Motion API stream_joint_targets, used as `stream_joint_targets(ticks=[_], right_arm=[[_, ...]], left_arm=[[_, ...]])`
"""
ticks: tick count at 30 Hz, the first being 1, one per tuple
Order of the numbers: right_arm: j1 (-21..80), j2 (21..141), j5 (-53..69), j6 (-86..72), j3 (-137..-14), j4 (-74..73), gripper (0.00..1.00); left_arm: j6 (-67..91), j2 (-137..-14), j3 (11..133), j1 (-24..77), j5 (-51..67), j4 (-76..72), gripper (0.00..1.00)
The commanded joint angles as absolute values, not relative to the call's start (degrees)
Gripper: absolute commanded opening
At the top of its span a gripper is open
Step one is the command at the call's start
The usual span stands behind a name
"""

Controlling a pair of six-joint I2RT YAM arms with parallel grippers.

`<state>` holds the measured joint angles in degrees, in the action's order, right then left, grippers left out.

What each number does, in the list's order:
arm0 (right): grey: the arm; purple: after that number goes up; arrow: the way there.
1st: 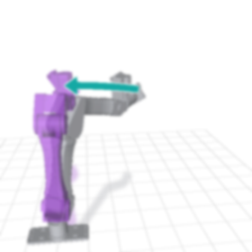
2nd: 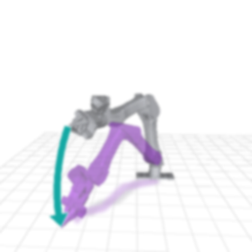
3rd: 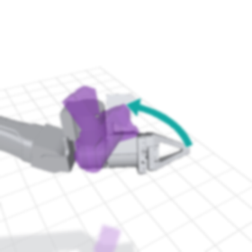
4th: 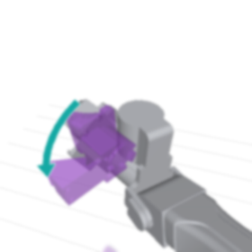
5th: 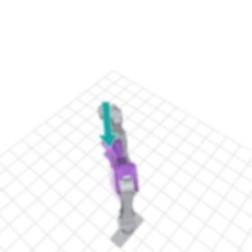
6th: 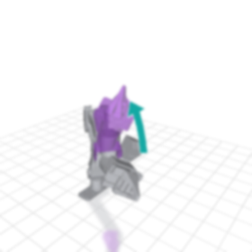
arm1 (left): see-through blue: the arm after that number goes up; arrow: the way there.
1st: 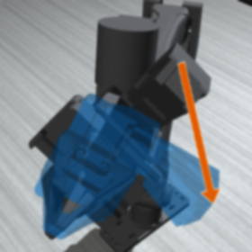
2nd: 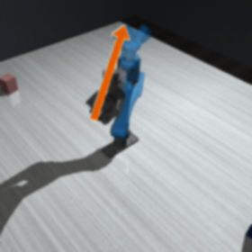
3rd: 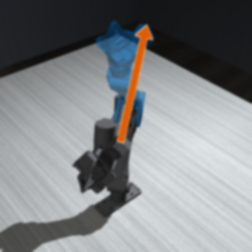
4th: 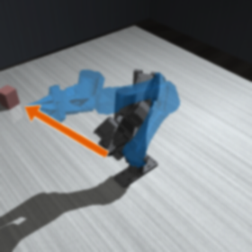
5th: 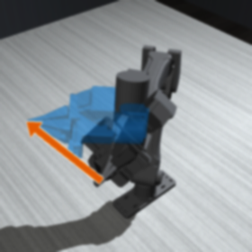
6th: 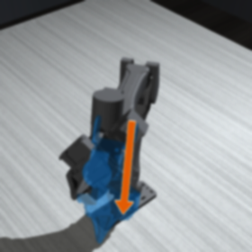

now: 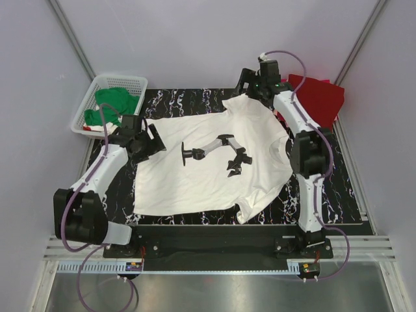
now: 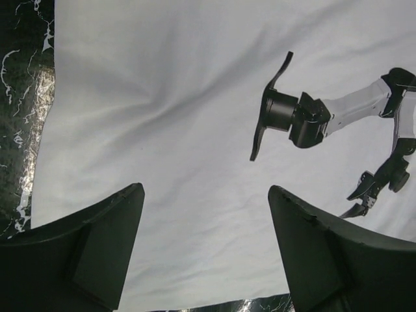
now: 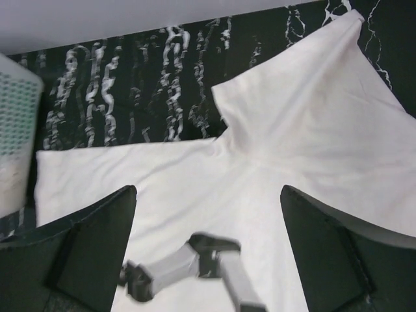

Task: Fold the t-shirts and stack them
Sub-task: Flatten the tshirt out

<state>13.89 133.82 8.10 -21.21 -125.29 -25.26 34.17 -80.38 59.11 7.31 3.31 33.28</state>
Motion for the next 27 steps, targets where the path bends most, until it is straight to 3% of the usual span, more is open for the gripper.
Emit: stream_joint_targets(ticks=[1, 4, 9, 14, 16, 19, 27], right_arm=[[15.5, 114.0, 10.1, -22.0, -115.0, -25.3, 0.99], [16.4, 97.2, 9.5, -26.2, -98.2, -28.9, 1.00], [20.3, 80.6, 4.8, -30.0, -69.4, -37.2, 0.99], [20.9, 66.0, 3.3, -35.7, -49.7, -42.0, 0.83], [20.9, 60.8, 4.2, -38.7, -45.9, -41.8, 0.74], [21.3, 59.2, 2.8, -40.6, -42.4, -43.0, 0.73], [21.8, 66.9, -5.4, -42.5, -46.9, -48.6, 0.72]], left_arm=[[31.7, -74.8, 60.5, 8.4, 1.8, 38.6, 0.84], [30.3, -70.6, 59.4, 9.1, 2.4, 41.4, 0.84], [26.8, -63.0, 56.3, 9.1, 5.4, 44.0, 0.84], [23.6, -57.0, 54.1, 9.2, 7.3, 45.4, 0.85], [23.2, -54.8, 52.7, 9.1, 8.0, 45.0, 0.85], [23.3, -53.7, 50.2, 9.1, 8.4, 43.3, 0.86], [29.0, -55.3, 45.1, 9.1, 7.1, 39.7, 0.84]])
